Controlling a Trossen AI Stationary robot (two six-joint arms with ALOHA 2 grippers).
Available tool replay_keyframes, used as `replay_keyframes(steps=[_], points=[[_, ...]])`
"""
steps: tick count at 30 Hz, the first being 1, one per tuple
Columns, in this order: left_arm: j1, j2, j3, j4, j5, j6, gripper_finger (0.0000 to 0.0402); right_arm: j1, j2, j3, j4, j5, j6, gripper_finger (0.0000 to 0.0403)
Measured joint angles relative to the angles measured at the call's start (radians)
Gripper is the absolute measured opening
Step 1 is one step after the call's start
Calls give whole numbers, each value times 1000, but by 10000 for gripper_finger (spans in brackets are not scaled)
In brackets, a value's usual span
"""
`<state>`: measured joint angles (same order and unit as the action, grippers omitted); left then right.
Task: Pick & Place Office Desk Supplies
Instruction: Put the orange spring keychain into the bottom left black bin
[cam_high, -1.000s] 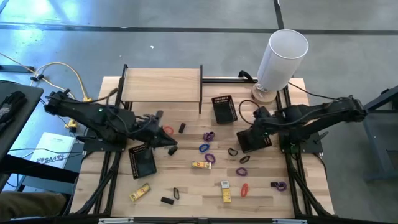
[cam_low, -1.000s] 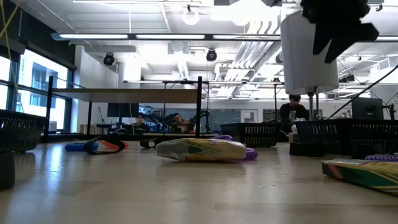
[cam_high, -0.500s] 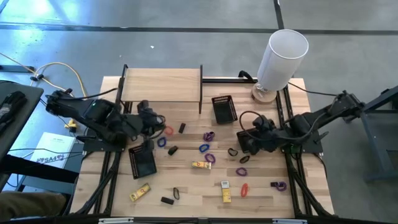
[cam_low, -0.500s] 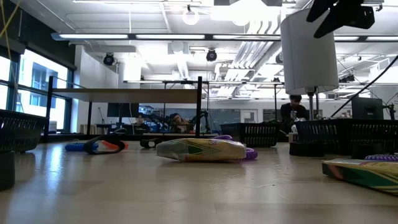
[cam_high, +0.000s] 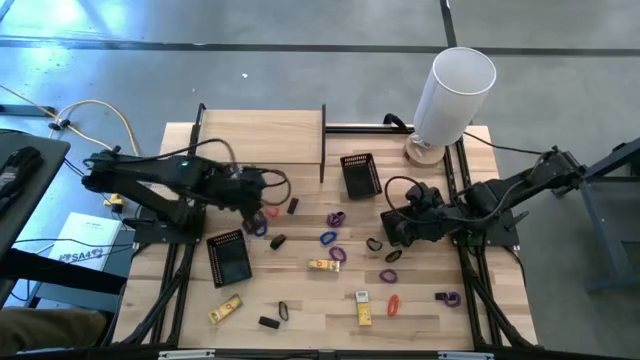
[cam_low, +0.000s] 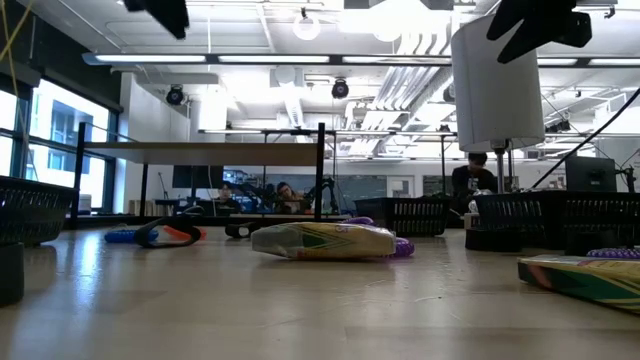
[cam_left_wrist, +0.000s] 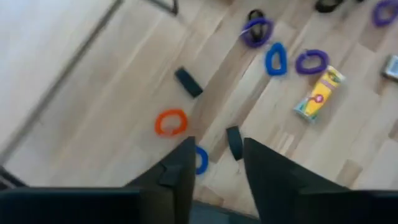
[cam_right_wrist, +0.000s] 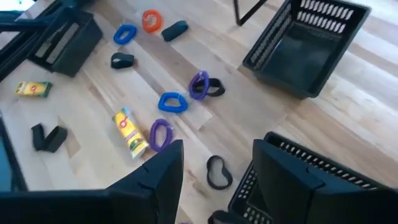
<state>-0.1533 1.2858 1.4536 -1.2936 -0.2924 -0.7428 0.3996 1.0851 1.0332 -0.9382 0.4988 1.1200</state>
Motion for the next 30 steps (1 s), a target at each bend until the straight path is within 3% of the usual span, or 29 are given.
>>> replay_keyframes(steps=[5, 13, 21, 30], points=[[109, 102, -5, -76, 88, -236, 170, -38, 0, 0, 0, -1, -30, 181], [175, 215, -99, -160, 168, -289, 172, -53, 0, 0, 0, -4, -51, 181], [185, 160, -302, -147, 237, -325, 173, -53, 0, 0, 0, -4, -52, 181], [264, 84, -464, 200, 239, -263, 173, -53, 0, 0, 1, -3, -52, 181]])
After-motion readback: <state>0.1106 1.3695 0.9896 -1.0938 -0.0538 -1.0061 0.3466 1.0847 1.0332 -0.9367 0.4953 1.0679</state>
